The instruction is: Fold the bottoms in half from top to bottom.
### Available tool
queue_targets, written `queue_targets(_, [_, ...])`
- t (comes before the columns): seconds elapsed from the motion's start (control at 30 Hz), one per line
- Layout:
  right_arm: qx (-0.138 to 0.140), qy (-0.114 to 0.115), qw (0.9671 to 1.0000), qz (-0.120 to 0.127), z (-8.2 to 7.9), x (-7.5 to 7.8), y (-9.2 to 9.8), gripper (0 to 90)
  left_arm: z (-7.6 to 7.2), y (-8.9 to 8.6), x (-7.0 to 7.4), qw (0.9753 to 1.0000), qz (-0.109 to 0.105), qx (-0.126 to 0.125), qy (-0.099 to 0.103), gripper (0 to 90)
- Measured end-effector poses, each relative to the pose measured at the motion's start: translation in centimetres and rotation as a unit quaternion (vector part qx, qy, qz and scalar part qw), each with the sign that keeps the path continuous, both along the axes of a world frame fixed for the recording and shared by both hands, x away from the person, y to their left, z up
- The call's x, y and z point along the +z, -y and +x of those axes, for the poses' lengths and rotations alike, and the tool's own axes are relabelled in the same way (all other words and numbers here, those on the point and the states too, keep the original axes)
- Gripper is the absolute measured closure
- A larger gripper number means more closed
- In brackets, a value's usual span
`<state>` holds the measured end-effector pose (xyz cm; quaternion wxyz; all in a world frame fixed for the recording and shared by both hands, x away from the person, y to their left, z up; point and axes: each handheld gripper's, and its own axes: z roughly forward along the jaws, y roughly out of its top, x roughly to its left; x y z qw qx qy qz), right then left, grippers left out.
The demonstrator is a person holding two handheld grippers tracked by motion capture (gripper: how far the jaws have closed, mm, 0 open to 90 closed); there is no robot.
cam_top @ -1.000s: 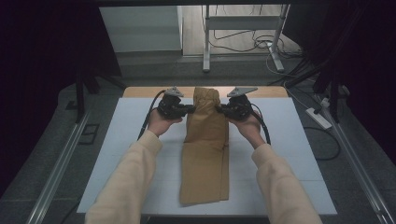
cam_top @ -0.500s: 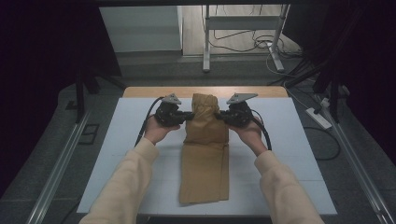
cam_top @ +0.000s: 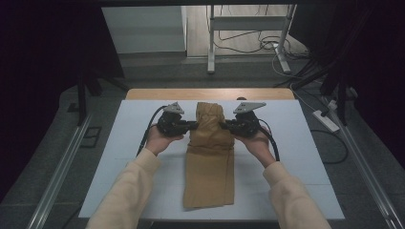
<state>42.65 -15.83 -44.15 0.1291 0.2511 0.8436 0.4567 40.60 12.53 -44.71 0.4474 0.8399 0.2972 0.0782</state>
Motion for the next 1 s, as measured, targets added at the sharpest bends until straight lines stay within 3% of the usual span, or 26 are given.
queue_targets(1.0, [0.022, -0.024, 0.9995, -0.001, -3.4, -2.6, 0.8, 82.2, -3.4, 0.2, -2.6, 0.9996, -0.002, -0.020, -0.021, 84.5])
